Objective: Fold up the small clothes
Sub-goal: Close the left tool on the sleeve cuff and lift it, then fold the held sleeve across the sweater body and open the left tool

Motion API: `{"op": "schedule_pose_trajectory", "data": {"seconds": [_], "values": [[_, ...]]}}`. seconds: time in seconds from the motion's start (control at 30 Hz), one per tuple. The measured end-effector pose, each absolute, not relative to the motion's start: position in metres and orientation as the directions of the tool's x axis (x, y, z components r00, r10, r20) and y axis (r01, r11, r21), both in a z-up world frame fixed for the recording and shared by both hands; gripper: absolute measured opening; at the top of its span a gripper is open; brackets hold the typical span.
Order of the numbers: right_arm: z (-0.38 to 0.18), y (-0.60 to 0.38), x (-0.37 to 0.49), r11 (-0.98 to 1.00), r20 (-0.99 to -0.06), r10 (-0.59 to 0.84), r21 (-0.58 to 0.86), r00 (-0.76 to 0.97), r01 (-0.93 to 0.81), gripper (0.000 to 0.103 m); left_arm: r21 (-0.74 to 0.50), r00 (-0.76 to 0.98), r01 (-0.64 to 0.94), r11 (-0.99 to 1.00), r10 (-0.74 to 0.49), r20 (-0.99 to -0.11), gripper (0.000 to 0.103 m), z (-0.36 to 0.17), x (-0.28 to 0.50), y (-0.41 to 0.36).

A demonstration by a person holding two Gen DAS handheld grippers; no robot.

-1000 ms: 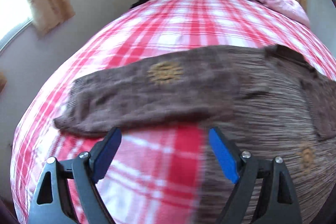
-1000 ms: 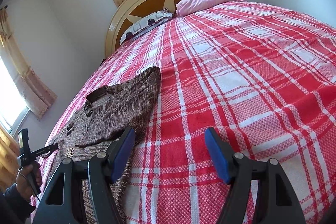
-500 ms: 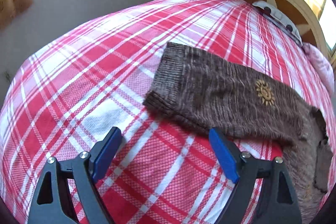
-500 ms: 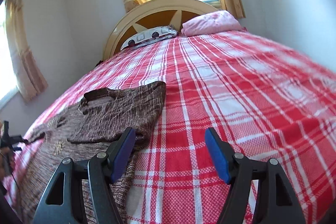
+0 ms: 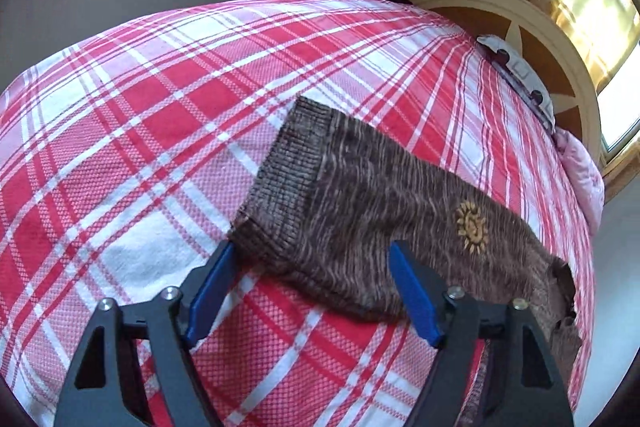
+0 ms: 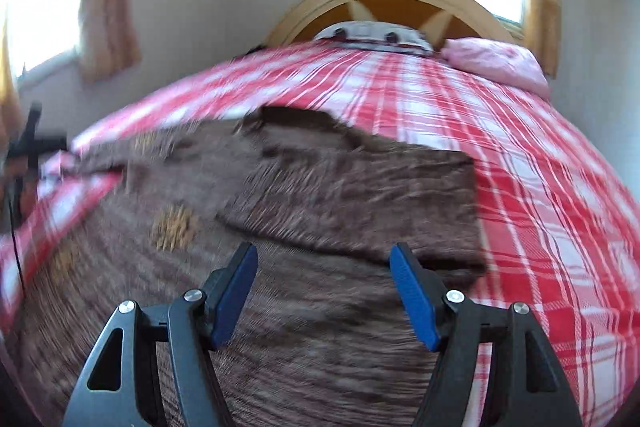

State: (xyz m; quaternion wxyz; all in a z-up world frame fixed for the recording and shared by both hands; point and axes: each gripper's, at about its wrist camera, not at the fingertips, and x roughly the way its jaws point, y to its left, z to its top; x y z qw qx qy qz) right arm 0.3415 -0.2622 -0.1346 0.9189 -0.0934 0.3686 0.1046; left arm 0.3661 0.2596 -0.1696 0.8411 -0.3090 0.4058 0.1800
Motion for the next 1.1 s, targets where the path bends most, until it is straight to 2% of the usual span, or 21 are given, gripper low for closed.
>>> {"op": "schedule_pose_trajectory", "data": {"seconds": [0.1, 0.17, 0.2, 0.3, 0.7, 1.1], "values": [[-0.133, -0.252, 0.334, 0.95, -0.678, 0.115, -0.138, 0.726, -0.28, 0.069, -0.414, 0.635, -0.545, 0.729, 0.037, -0.772, 0.069, -0.172, 0.364, 0.265], [-0.13, -0.253, 0.33, 0.948, -0.661, 0.137, -0.129, 0.737, -0.291, 0.069, -0.416, 0.643, -0.543, 0.729, 0.043, -0.764, 0.061, -0.172, 0.364, 0.266], [-0.13, -0.255, 0.328, 0.949, -0.654, 0.145, -0.122, 0.742, -0.292, 0.069, -0.411, 0.642, -0.544, 0.732, 0.048, -0.765, 0.053, -0.173, 0.365, 0.266], [-0.133, -0.259, 0.328, 0.954, -0.651, 0.143, -0.11, 0.745, -0.279, 0.069, -0.437, 0.645, -0.519, 0.735, 0.001, -0.764, 0.01, -0.177, 0.368, 0.266], [-0.139, -0.254, 0.328, 0.952, -0.66, 0.11, -0.144, 0.743, -0.269, 0.069, -0.445, 0.731, -0.432, 0.785, 0.015, -0.682, 0.009, -0.14, 0.371, 0.244], [-0.14, -0.265, 0.332, 0.967, -0.663, 0.116, -0.096, 0.74, -0.237, 0.07, -0.444, 0.804, -0.207, 0.872, -0.107, -0.585, 0.008, -0.091, 0.387, 0.172]]}}
